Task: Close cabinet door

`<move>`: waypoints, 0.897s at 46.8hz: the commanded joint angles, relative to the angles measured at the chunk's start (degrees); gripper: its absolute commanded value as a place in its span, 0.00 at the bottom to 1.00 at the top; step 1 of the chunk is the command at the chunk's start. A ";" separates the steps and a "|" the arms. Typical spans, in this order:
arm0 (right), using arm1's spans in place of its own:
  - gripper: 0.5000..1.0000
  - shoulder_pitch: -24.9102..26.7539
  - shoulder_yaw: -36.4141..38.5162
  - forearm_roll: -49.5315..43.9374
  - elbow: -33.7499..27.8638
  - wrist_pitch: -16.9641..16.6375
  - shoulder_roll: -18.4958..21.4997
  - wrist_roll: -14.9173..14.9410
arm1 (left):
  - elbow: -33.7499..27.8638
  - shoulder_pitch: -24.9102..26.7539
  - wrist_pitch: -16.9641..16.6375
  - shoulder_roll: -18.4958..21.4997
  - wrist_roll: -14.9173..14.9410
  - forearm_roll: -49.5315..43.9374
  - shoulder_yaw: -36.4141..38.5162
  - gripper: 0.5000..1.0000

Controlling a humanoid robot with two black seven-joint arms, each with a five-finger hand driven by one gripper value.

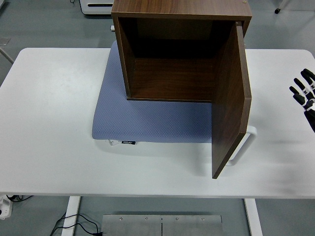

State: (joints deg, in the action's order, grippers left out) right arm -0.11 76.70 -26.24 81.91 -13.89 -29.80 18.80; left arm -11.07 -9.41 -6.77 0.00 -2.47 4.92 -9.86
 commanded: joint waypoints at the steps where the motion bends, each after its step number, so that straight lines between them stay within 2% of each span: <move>1: 1.00 1.95 0.12 -1.00 1.58 -0.09 0.09 0.09 | 0.00 0.01 0.00 0.00 0.01 0.00 0.02 1.00; 10: 1.00 7.75 0.12 -5.57 5.01 -2.11 0.27 1.41 | 0.00 0.01 0.00 0.00 0.01 -0.09 0.02 1.00; 23: 1.00 13.47 -0.58 -11.64 9.49 -2.28 1.58 2.47 | 0.00 0.01 0.00 0.00 0.01 0.00 0.02 1.00; 42: 1.00 13.56 -7.52 -19.11 11.34 -1.58 6.51 2.47 | 0.00 0.01 0.00 0.00 0.01 0.00 0.02 1.00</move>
State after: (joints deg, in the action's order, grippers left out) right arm 13.76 70.22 -44.60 93.21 -15.60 -23.87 21.30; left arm -11.07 -9.40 -6.77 0.00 -2.46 4.91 -9.84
